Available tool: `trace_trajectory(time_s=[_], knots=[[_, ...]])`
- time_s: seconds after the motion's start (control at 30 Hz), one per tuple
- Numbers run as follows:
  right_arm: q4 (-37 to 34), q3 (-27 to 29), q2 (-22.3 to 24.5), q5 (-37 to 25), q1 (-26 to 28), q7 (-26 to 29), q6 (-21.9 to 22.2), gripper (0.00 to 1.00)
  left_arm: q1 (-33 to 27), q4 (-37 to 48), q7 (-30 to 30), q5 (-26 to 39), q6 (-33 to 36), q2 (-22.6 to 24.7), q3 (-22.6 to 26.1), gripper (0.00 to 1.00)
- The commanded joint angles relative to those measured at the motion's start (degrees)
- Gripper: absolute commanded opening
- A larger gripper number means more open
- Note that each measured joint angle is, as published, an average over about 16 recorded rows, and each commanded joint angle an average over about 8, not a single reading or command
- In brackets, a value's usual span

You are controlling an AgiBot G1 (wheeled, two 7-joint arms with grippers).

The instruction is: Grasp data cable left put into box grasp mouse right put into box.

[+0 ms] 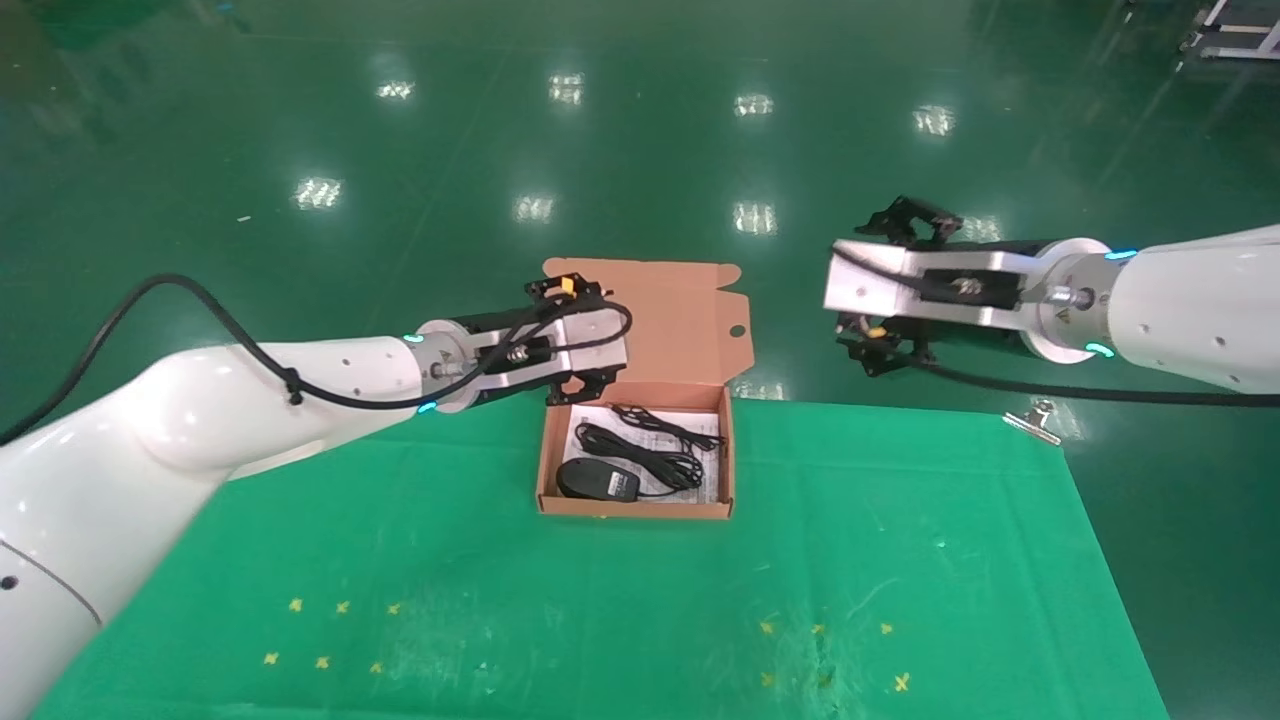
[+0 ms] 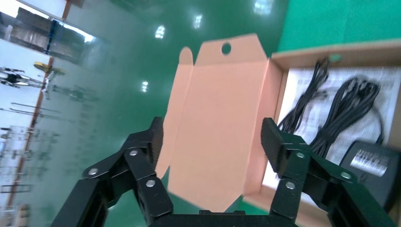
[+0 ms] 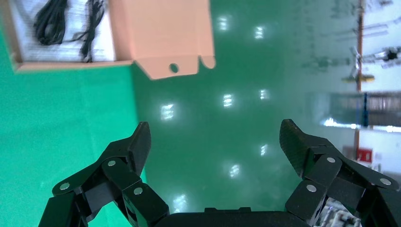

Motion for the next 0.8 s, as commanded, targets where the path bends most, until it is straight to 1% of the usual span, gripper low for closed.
trace_trajectory(time_s=[0.03,0.8], knots=[[0.45,0.18,-0.04,-0.12,0.1,-0.47,-1.09,1.0,0.13,-0.56,-0.24,-0.57,0.46,-0.52,-0.49,1.0],[-0.37,26.37,3.97,26.49,-18.36,-12.53,-19.96,1.0,10.33,-14.12,-9.54,-17.54,21.68,-14.99,-15.42,1.0]])
